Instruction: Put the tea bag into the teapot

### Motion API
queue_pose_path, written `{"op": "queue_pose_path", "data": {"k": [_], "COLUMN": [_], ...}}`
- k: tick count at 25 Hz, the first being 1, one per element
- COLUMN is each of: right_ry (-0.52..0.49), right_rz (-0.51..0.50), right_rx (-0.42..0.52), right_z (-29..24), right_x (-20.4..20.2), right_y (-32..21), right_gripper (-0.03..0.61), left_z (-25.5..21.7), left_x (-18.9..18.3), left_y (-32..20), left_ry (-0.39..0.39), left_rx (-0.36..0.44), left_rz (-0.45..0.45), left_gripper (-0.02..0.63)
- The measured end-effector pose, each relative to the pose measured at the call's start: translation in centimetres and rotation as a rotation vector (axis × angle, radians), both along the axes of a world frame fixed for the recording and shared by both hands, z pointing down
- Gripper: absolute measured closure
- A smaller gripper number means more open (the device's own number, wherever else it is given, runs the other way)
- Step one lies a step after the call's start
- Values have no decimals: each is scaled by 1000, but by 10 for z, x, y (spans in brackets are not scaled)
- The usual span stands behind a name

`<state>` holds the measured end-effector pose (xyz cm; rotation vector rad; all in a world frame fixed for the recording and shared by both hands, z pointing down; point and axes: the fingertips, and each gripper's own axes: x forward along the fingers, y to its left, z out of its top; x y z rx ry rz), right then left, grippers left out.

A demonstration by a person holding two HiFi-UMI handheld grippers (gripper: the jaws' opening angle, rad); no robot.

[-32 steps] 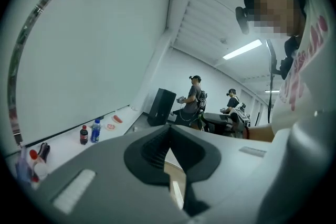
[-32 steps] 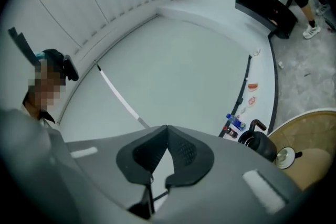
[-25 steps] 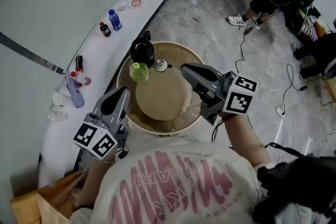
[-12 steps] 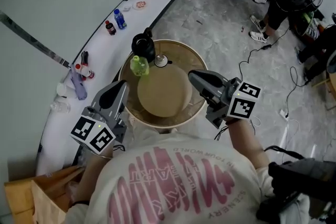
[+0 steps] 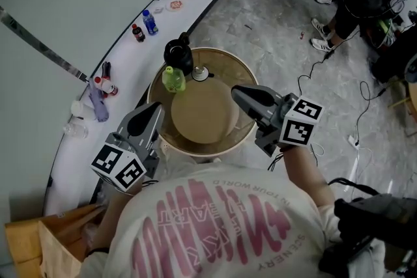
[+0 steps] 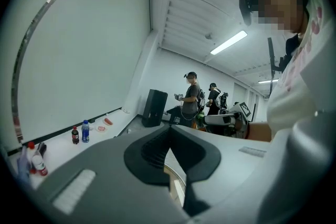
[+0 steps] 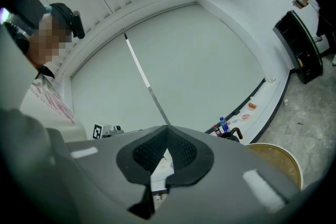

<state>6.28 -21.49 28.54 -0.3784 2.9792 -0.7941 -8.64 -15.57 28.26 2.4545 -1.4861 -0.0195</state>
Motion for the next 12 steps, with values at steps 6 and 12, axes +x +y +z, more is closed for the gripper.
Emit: {"op": "queue_pose_path", "data": {"k": [6, 12], "right_ry": [-10, 4], "right_rz": [-24, -37], "right_rx": [11, 3], "right_z": [-3, 6], "right_x": [-2, -6], "right_y": [-2, -6], "right_gripper": [574, 574], "left_z": [-3, 0], "left_x": [-4, -12], "left_y": [-2, -9], "left_ry": [-2, -12], "left_rx": [2, 5], "left_rz": [-21, -26], "left_gripper": [598, 598]}}
